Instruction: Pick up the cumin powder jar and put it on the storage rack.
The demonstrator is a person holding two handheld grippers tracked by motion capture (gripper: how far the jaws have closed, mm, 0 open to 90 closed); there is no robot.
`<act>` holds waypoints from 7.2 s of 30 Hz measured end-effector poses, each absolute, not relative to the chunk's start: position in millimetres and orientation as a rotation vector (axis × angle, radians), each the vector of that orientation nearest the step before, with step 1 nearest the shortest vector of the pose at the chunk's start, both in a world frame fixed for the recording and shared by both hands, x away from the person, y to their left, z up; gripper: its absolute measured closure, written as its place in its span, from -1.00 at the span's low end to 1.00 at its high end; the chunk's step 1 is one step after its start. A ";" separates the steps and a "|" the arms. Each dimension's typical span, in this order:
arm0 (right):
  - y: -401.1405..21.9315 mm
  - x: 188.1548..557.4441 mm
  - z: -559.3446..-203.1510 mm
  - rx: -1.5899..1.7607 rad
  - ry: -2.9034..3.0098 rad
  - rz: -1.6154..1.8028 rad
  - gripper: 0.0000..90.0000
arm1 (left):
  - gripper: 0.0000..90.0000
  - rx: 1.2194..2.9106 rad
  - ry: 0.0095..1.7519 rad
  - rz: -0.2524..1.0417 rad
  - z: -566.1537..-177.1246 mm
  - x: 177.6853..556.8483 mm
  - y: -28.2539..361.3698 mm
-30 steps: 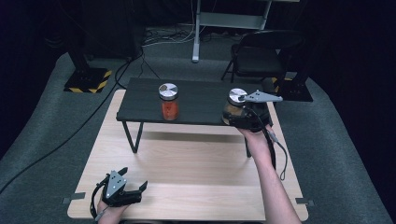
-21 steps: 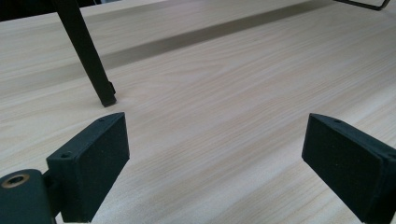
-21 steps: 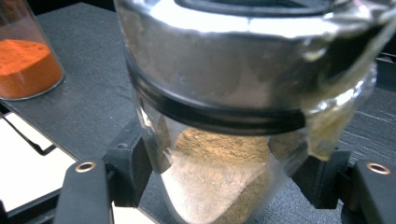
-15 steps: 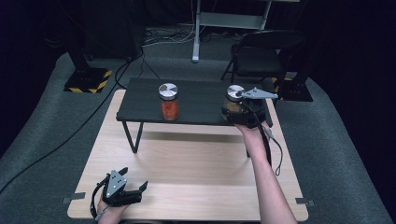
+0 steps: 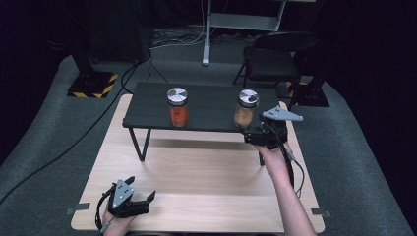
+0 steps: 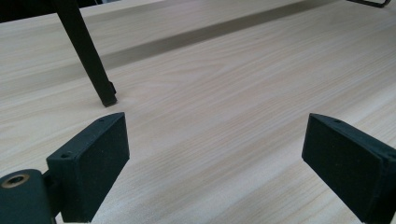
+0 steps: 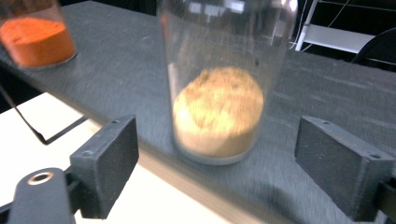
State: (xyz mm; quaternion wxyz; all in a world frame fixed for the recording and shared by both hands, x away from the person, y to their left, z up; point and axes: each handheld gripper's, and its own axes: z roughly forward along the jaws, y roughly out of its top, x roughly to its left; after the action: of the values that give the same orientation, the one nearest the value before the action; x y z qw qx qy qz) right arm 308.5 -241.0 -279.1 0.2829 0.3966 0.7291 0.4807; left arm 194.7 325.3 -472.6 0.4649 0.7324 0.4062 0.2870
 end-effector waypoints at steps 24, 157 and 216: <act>-288.8 253.2 -385.7 1.022 1.993 1.300 -0.91 | -0.84 1.793 0.994 0.717 -473.7 192.2 323.8; -326.2 196.2 -469.1 1.151 1.921 1.291 -0.84 | -0.84 1.784 0.979 0.689 -474.8 191.2 328.7; -326.0 196.7 -468.3 1.150 1.932 1.290 -0.83 | -0.84 1.788 0.978 0.684 -474.4 191.2 328.2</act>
State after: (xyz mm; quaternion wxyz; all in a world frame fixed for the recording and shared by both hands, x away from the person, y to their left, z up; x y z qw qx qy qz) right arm 196.7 -326.0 -468.3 0.2711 0.4271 0.7174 0.4790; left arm 191.2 328.2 -474.4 0.4758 0.7314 0.4003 0.2799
